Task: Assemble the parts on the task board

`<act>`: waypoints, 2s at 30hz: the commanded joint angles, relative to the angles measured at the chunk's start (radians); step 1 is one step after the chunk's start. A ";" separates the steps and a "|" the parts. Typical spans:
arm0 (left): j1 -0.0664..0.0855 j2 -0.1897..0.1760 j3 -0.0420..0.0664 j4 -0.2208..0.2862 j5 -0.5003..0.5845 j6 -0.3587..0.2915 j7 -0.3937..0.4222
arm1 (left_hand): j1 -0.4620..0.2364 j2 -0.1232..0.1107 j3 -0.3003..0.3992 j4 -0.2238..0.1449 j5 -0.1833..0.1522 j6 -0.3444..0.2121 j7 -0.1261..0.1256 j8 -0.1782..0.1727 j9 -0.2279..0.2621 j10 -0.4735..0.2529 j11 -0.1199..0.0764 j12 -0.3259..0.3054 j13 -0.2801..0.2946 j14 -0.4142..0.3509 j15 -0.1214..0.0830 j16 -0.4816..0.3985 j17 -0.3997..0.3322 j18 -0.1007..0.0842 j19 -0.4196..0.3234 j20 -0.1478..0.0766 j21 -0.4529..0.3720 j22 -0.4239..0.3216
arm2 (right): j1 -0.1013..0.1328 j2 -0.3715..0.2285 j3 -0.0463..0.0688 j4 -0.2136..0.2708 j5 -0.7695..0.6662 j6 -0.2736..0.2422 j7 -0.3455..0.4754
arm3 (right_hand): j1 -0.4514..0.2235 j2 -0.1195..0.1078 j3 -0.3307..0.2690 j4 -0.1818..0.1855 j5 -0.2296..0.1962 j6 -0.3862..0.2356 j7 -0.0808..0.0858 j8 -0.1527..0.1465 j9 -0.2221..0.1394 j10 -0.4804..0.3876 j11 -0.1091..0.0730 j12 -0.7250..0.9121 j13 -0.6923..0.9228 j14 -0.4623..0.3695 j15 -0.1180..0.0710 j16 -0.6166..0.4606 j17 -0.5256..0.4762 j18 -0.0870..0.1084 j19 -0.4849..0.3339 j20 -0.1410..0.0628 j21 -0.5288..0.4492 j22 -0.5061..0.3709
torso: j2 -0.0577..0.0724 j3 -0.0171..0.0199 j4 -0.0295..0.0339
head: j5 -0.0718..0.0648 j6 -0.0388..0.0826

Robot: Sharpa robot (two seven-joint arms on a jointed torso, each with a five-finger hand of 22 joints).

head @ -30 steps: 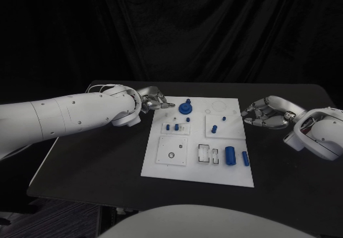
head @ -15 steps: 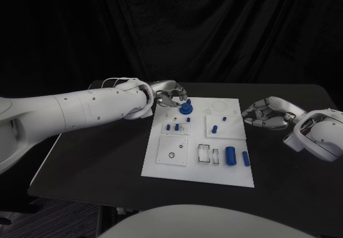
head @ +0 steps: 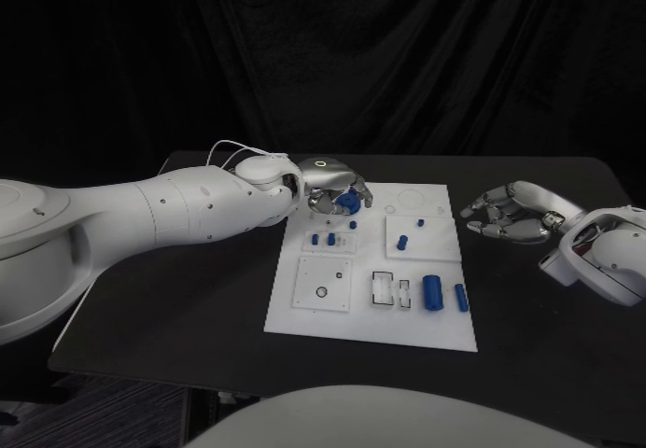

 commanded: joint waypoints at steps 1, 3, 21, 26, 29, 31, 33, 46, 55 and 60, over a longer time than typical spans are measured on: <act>-0.009 0.007 0.001 -0.006 -0.116 -0.035 0.043 | -0.023 -0.003 -0.001 0.014 -0.010 0.025 0.007 -0.002 -0.023 0.057 0.001 0.027 -0.006 0.035 -0.004 0.037 0.033 -0.007 0.031 -0.002 0.021 0.101 | -0.003 -0.002 0.001 0.004 0.000 -0.027 0.006 | 0.000 0.003 0.006 0.001 0.007 0.007 0.003 -0.001 -0.001 -0.006 -0.001 -0.005 -0.001 -0.008 -0.003 -0.006 -0.001 0.012 -0.004 -0.002 -0.005 0.021 | 0.004 -0.0018 -0.0024 | 0.001 0.000; -0.015 0.011 0.001 -0.009 -0.136 -0.035 0.037 | -0.035 -0.007 -0.006 0.022 -0.015 0.028 0.008 -0.004 -0.036 0.071 0.000 0.033 -0.011 0.044 -0.006 0.044 0.035 -0.008 0.040 -0.004 0.027 0.105 | -0.003 -0.004 0.001 0.006 0.000 -0.035 0.006 | 0.000 0.003 0.007 0.001 0.008 0.008 0.003 0.000 -0.001 -0.006 -0.001 -0.005 -0.002 -0.008 -0.003 -0.007 -0.002 0.012 -0.005 -0.002 -0.007 0.021 | 0.005 -0.0030 -0.0011 | 0.002 0.000; -0.044 0.036 0.001 -0.036 -0.168 0.017 -0.025 | -0.053 -0.010 -0.010 0.035 -0.019 0.083 0.027 0.010 -0.065 0.123 -0.003 0.051 -0.022 0.037 -0.009 0.039 0.001 -0.011 0.050 -0.006 0.028 0.112 | -0.003 -0.006 0.001 0.013 0.000 -0.035 -0.006 | 0.000 0.002 0.008 0.000 0.010 0.007 0.003 -0.001 -0.001 -0.007 -0.001 -0.006 -0.003 -0.009 -0.003 -0.009 -0.004 0.013 -0.005 -0.002 -0.008 0.020 | 0.005 -0.0009 -0.0086 | 0.008 0.000; -0.050 0.046 0.001 -0.051 -0.168 0.006 -0.017 | -0.051 0.000 -0.007 0.034 -0.011 0.126 0.040 0.029 -0.063 0.161 -0.013 0.069 -0.017 0.045 -0.014 0.048 0.007 -0.015 0.061 -0.009 0.040 0.123 | -0.003 -0.003 0.001 0.012 0.000 -0.029 -0.009 | -0.001 0.003 0.009 0.001 0.012 0.008 0.003 0.000 -0.001 -0.010 0.000 -0.008 -0.009 -0.010 -0.003 -0.011 -0.007 0.013 -0.006 -0.002 -0.011 0.019 | 0.004 -0.0011 -0.0088 | 0.009 0.000; -0.053 0.050 0.001 -0.060 -0.168 0.003 -0.017 | -0.048 0.003 -0.005 0.031 -0.004 0.136 0.045 0.031 -0.064 0.180 -0.017 0.075 -0.016 0.046 -0.017 0.050 0.004 -0.015 0.064 -0.011 0.042 0.125 | -0.003 -0.002 0.001 0.013 0.000 -0.025 -0.012 | -0.001 0.003 0.009 0.001 0.012 0.008 0.003 0.000 -0.001 -0.010 0.000 -0.008 -0.009 -0.010 -0.003 -0.011 -0.007 0.013 -0.006 -0.002 -0.011 0.019 | 0.005 -0.0005 -0.0093 | 0.009 0.000; -0.055 0.053 0.001 -0.065 -0.168 0.004 -0.018 | -0.048 0.003 -0.005 0.031 -0.004 0.137 0.046 0.032 -0.064 0.182 -0.017 0.076 -0.016 0.046 -0.017 0.050 0.004 -0.015 0.064 -0.011 0.043 0.126 | -0.003 -0.002 0.001 0.013 0.000 -0.020 -0.015 | -0.002 0.004 0.009 0.001 0.012 0.009 0.003 0.000 -0.001 -0.011 0.000 -0.009 -0.010 -0.010 -0.003 -0.012 -0.007 0.014 -0.007 -0.002 -0.013 0.018 | 0.004 -0.0009 -0.0082 | 0.007 0.000; -0.056 0.054 0.001 -0.069 -0.168 0.004 -0.019 | -0.050 0.004 -0.005 0.032 -0.003 0.143 0.049 0.034 -0.064 0.187 -0.019 0.077 -0.016 0.046 -0.018 0.050 0.002 -0.015 0.064 -0.012 0.042 0.126 | -0.003 -0.002 0.001 0.013 0.000 -0.017 -0.017 | -0.002 0.004 0.009 0.001 0.012 0.009 0.003 0.001 -0.001 -0.011 -0.001 -0.009 -0.011 -0.010 -0.003 -0.012 -0.007 0.014 -0.007 -0.002 -0.013 0.018 | 0.004 -0.0011 -0.0075 | 0.007 0.000; -0.066 0.053 0.001 -0.080 -0.168 -0.101 -0.023 | -0.035 0.034 0.000 0.017 -0.005 0.223 0.086 0.060 -0.059 0.283 -0.044 0.104 -0.012 0.054 -0.038 0.051 -0.012 -0.026 0.090 -0.025 0.076 0.153 | -0.003 0.000 0.001 0.011 0.000 -0.003 -0.020 | -0.003 0.006 0.011 0.002 0.012 0.012 0.002 0.002 -0.001 -0.015 -0.001 -0.012 -0.017 -0.012 -0.003 -0.015 -0.011 0.015 -0.008 -0.002 -0.018 0.016 | 0.005 -0.0018 -0.0088 | 0.007 0.000; -0.064 0.003 0.003 -0.022 -0.168 -0.136 -0.050 | -0.041 0.036 -0.010 0.013 -0.012 0.261 0.093 0.067 -0.059 0.328 -0.044 0.087 -0.026 0.055 -0.040 0.037 -0.041 -0.030 0.100 -0.029 0.089 0.164 | -0.004 0.000 0.001 0.009 0.000 -0.001 -0.020 | -0.003 0.006 0.012 0.001 0.012 0.013 0.002 0.003 -0.001 -0.016 -0.001 -0.013 -0.018 -0.013 -0.003 -0.016 -0.013 0.015 -0.009 -0.002 -0.019 0.015 | 0.003 -0.0025 -0.0070 | 0.002 0.000; -0.047 -0.054 0.007 0.049 -0.168 -0.136 -0.081 | -0.044 0.033 -0.014 0.014 -0.018 0.265 0.094 0.064 -0.061 0.338 -0.043 0.072 -0.035 0.054 -0.039 0.029 -0.054 -0.030 0.100 -0.029 0.087 0.164 | -0.004 -0.002 0.001 0.008 0.000 0.000 -0.023 | -0.003 0.006 0.012 0.001 0.012 0.013 0.002 0.003 -0.001 -0.017 -0.001 -0.013 -0.019 -0.013 -0.003 -0.017 -0.014 0.015 -0.009 -0.002 -0.020 0.015 | 0.002 -0.0020 -0.0076 | 0.004 0.000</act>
